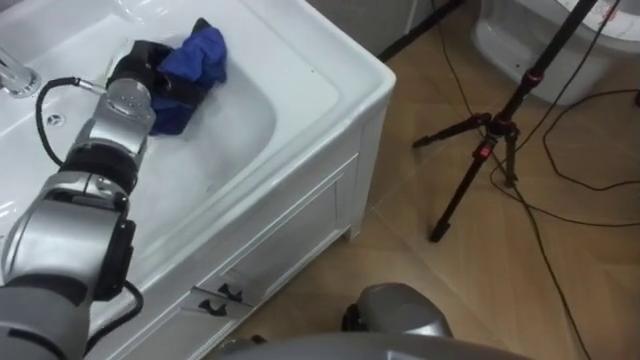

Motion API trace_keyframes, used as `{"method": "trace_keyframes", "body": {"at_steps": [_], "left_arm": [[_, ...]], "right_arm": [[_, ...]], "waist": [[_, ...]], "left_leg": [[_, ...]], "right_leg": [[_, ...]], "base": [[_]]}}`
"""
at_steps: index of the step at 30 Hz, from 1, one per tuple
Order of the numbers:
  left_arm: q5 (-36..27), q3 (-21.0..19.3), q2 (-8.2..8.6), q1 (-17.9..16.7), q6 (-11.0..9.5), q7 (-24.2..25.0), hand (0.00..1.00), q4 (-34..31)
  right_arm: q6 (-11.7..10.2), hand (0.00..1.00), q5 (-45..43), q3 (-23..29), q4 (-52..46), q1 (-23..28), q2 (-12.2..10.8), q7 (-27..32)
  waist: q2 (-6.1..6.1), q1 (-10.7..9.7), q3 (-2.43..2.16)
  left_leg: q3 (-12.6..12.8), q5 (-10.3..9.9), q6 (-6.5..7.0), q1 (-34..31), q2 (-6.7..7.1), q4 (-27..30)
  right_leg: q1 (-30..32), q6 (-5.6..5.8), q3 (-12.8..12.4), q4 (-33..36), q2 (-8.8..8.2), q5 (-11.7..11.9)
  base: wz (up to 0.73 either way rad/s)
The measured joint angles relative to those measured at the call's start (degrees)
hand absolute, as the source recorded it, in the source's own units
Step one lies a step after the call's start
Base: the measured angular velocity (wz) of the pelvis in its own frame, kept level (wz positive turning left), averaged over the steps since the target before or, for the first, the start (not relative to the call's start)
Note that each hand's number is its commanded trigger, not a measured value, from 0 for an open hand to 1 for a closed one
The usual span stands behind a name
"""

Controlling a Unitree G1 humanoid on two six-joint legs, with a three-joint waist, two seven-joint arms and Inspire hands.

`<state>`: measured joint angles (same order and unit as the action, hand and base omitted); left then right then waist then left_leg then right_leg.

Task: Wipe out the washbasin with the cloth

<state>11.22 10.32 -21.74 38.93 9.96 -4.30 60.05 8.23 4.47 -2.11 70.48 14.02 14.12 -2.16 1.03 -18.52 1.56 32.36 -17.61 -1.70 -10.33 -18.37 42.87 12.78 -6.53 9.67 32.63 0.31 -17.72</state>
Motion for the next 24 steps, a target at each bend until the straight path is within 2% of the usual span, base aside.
{"method": "trace_keyframes", "body": {"at_steps": [2,7,11,13,15,18,24], "left_arm": [[2.6,0.2,-0.22,0.7,0.0,0.5,1.0,-0.1],[11.5,1.1,-1.52,1.7,0.0,2.6,1.0,-0.5],[20.8,1.1,-1.55,1.7,0.1,2.8,1.0,-0.4],[26.6,1.1,-1.53,1.5,0.2,2.9,1.0,0.2],[29.8,1.2,-1.59,1.5,0.4,2.9,1.0,0.7],[33.5,1.2,-1.62,1.2,1.1,2.9,1.0,2.0],[37.3,1.2,-2.07,-2.3,1.4,2.9,1.0,5.9]], "right_arm": [[-0.1,0.0,-0.2,0.0,-0.5,0.1,0.0,-0.5],[0.1,0.0,-0.8,0.1,-2.1,0.3,0.0,-1.3],[0.5,0.0,-2.4,1.2,-2.1,0.4,0.0,-2.4],[0.6,0.0,-2.9,1.3,-2.0,0.4,0.1,-2.8],[0.6,0.0,-3.0,1.3,-2.0,0.4,0.2,-3.0],[0.6,0.0,-3.0,1.3,-2.0,0.4,0.4,-3.0],[0.7,0.0,-3.2,1.3,-3.2,0.0,0.9,-2.9]], "waist": [[-0.02,0.0,0.01],[0.2,0.1,-0.01],[0.35,0.2,0.03],[0.45,0.6,0.22],[0.59,0.7,0.29],[0.69,0.8,0.34],[1.07,1.5,0.29]], "left_leg": [[0.7,0.0,0.0,-0.1,-0.17,0.3],[0.3,0.0,0.0,-0.1,-0.46,0.9],[0.6,0.0,0.0,0.1,-0.92,1.3],[0.6,0.1,-0.06,0.6,-1.18,1.7],[0.6,0.1,-0.06,0.8,-1.03,1.1],[0.5,0.1,-0.06,0.9,-0.86,0.9],[0.3,0.0,-0.04,-0.4,-0.79,0.8]], "right_leg": [[0.3,0.01,0.0,0.0,-0.02,0.0],[0.1,-0.09,-0.3,-0.2,0.3,-0.1],[0.0,-0.21,-0.9,-0.3,0.77,0.0],[-0.9,-0.36,-1.0,-0.5,0.96,0.1],[-1.0,-0.36,-1.5,-0.6,1.06,0.0],[-1.0,-0.31,-1.8,-0.6,1.11,0.1],[-0.2,-0.3,-1.7,-0.9,1.14,0.2]], "base": [[0.0],[-0.05],[-0.09],[-0.08],[-0.08],[-0.05],[0.03]]}}
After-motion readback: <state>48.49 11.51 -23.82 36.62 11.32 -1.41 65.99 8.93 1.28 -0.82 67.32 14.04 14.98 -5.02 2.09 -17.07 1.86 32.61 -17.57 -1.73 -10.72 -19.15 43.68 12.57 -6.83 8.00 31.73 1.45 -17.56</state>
